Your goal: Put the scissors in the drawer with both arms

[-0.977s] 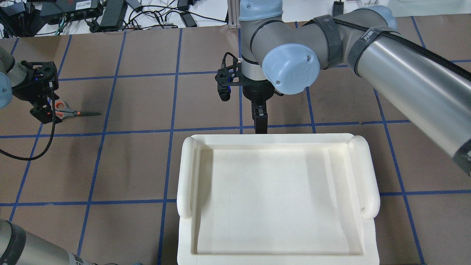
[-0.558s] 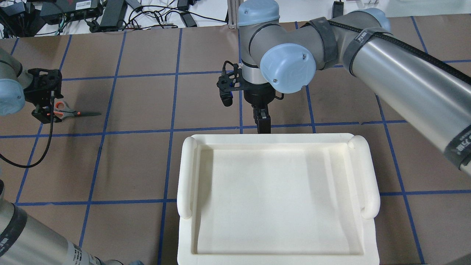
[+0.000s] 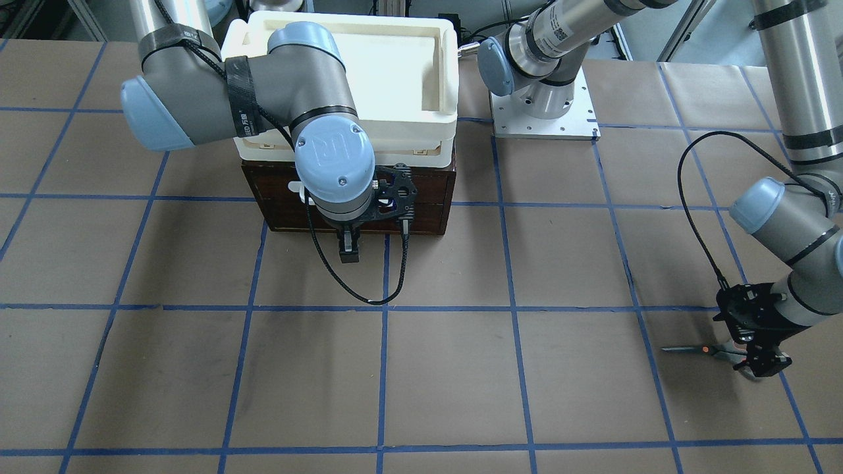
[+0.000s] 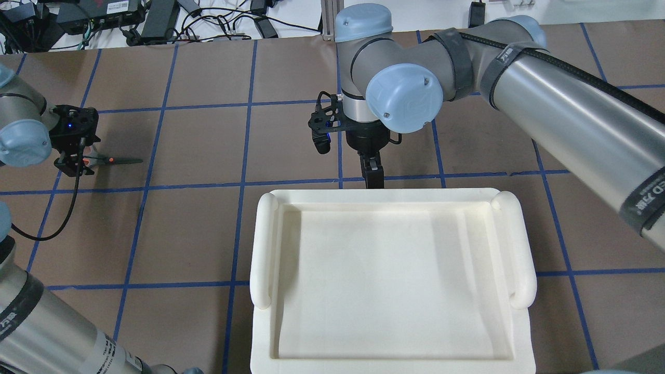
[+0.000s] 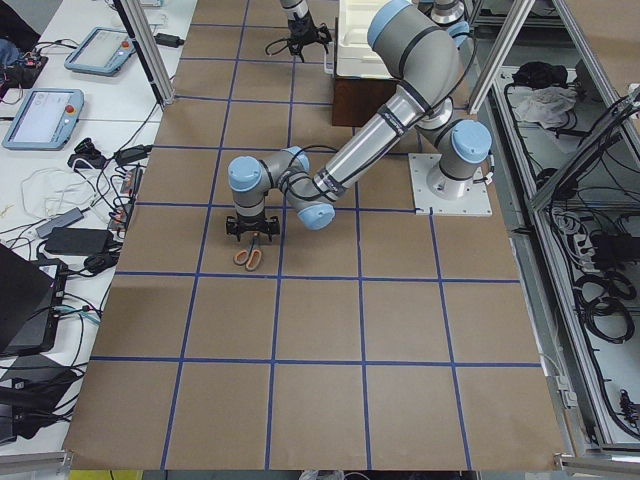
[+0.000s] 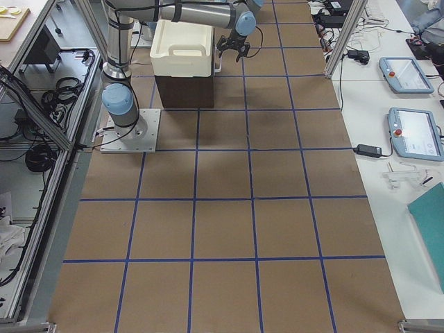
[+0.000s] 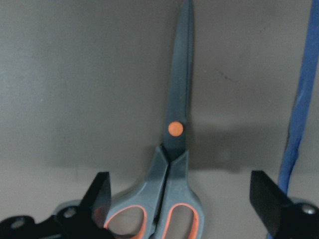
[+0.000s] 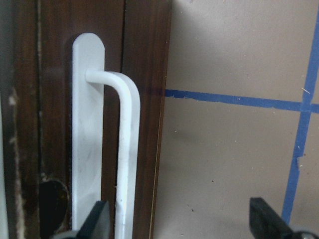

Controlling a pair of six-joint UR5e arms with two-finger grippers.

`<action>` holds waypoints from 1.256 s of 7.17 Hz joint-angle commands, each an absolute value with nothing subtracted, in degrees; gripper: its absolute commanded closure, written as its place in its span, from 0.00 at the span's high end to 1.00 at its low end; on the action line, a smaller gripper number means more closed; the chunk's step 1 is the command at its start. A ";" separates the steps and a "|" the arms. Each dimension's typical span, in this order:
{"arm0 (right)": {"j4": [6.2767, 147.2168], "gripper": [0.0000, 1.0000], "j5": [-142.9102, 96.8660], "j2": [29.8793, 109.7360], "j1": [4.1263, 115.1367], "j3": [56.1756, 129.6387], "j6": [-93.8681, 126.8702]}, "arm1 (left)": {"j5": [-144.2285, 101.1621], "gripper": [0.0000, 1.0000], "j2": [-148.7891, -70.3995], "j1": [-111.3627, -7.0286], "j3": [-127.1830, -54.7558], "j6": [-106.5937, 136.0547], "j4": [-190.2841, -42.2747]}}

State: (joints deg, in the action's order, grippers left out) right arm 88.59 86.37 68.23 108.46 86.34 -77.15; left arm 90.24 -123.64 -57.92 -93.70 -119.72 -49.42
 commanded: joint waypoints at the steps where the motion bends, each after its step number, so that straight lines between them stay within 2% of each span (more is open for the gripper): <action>1: 88.51 1.00 85.96 67.77 108.46 86.40 -76.38 | 89.91 1.00 -125.15 -57.92 -92.99 -121.11 -49.31; 4: 86.41 1.00 85.87 67.59 108.46 86.40 -76.46 | 89.74 0.93 -126.82 -57.92 -91.76 -123.21 -49.31; 5: 86.40 1.00 85.52 67.76 108.46 86.40 -76.38 | 89.74 0.86 -127.00 -57.92 -91.67 -123.40 -49.31; 6: 86.40 1.00 85.52 67.76 108.46 86.40 -76.38 | 89.74 0.53 -127.00 -57.92 -91.32 -123.57 -49.31; 7: 86.14 1.00 85.34 67.50 108.46 86.48 -76.20 | 89.74 0.04 -127.00 -57.92 -91.23 -124.27 -49.31; 8: 86.48 1.00 85.43 67.59 108.46 86.48 -76.20 | 90.00 0.00 -126.83 -57.92 -91.23 -124.97 -49.31; 9: 86.92 1.00 85.34 67.41 108.46 86.57 -76.20 | 90.35 0.00 -126.48 -58.01 -91.32 -124.98 -49.39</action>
